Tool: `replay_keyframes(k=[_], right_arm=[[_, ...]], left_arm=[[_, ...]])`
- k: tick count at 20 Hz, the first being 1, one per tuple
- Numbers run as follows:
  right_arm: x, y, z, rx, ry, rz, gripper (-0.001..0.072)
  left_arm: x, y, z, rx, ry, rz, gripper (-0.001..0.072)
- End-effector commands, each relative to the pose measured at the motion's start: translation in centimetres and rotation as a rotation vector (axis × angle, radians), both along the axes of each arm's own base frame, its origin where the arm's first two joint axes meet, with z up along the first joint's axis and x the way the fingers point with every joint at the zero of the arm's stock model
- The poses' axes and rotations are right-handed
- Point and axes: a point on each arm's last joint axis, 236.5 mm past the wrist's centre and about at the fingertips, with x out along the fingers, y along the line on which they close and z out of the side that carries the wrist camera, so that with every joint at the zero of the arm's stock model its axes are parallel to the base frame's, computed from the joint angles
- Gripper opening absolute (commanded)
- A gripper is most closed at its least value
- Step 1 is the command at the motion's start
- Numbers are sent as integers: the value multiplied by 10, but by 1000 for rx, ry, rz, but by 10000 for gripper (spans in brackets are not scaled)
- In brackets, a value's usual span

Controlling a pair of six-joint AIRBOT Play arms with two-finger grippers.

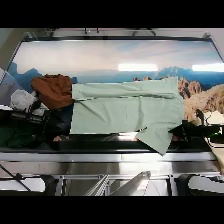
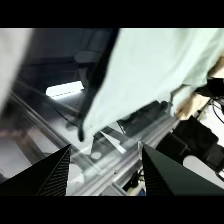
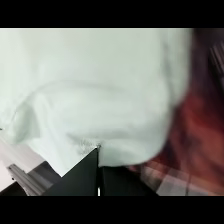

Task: Fold the shirts.

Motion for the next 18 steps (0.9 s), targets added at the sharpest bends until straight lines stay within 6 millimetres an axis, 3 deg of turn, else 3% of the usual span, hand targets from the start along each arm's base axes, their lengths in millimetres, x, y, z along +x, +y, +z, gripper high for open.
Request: replay_keyframes(k=[1, 8, 9, 11, 13, 15, 18], right_arm=[[12, 7, -1, -15, -44, -1, 29], [10, 11, 3, 4, -41, 14, 29], [9, 12, 3, 9, -40, 16, 29], [7, 15, 7, 25, -40, 25, 29], [5, 16, 15, 41, -49, 47, 29], [5, 10, 29, 52, -74, 30, 29], [9, -14, 56, 53, -61, -123, 28]], left_arm=[[3, -6, -22, 71, -25, 3, 466], [16, -55, -40, 172, -114, -130, 463], [18, -63, -38, 161, -121, -132, 435], [9, -75, -25, 91, -140, -203, 25], [0, -76, 3, -1, -140, -286, 25], [8, -60, 26, -36, -146, -266, 21], [24, -34, 43, -4, -194, -183, 20]])
